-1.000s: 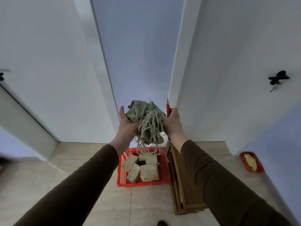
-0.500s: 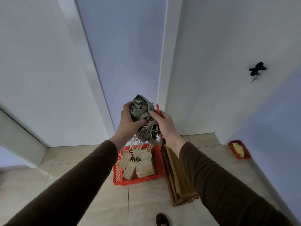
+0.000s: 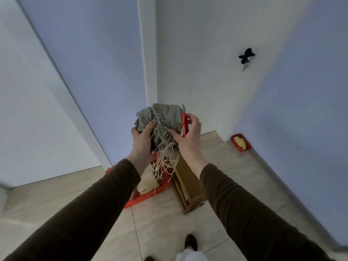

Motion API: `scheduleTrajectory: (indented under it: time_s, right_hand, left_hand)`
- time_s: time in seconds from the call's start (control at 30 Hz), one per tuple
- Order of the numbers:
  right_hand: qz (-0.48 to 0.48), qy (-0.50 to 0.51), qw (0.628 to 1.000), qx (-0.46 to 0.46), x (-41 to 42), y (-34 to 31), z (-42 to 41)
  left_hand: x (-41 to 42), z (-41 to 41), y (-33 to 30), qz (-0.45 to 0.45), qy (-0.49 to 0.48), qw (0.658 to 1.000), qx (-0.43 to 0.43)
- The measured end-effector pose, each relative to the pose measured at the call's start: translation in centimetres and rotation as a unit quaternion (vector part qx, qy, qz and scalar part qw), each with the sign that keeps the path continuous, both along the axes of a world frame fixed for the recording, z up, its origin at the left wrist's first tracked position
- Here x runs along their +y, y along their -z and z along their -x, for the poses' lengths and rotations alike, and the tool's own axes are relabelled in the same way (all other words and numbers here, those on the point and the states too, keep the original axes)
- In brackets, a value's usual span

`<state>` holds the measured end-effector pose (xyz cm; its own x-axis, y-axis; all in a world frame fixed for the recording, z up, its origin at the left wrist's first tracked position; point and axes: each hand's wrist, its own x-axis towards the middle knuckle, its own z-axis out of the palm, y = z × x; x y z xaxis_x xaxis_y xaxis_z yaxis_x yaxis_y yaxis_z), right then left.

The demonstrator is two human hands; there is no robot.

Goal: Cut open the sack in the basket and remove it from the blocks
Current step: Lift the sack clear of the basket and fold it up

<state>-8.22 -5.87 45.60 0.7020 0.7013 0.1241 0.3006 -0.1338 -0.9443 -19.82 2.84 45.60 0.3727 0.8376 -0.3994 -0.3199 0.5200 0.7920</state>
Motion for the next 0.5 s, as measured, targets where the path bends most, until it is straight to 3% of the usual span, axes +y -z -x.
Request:
scheduleTrajectory:
  time_s: [0.1,0.17,0.4,0.5]
  right_hand:
    - [-0.007,0.017,0.972,0.234,-2.6,1.0,-2.9]
    - [-0.012,0.024,0.951,0.307,-4.5,1.7,-4.8]
    - [-0.088,0.116,0.915,0.375,-14.2,3.6,-11.5]
    - [-0.077,0.157,0.916,0.362,-19.5,4.5,-15.0]
  left_hand:
    - [-2.2,-2.6,-0.1,0.020,0.050,0.998,-0.012]
    - [-3.8,-4.8,0.0,0.024,0.084,0.996,-0.013]
    - [-11.7,-14.0,1.5,0.035,0.181,0.983,-0.002]
    - [-16.4,-18.5,2.6,0.048,0.213,0.976,0.012]
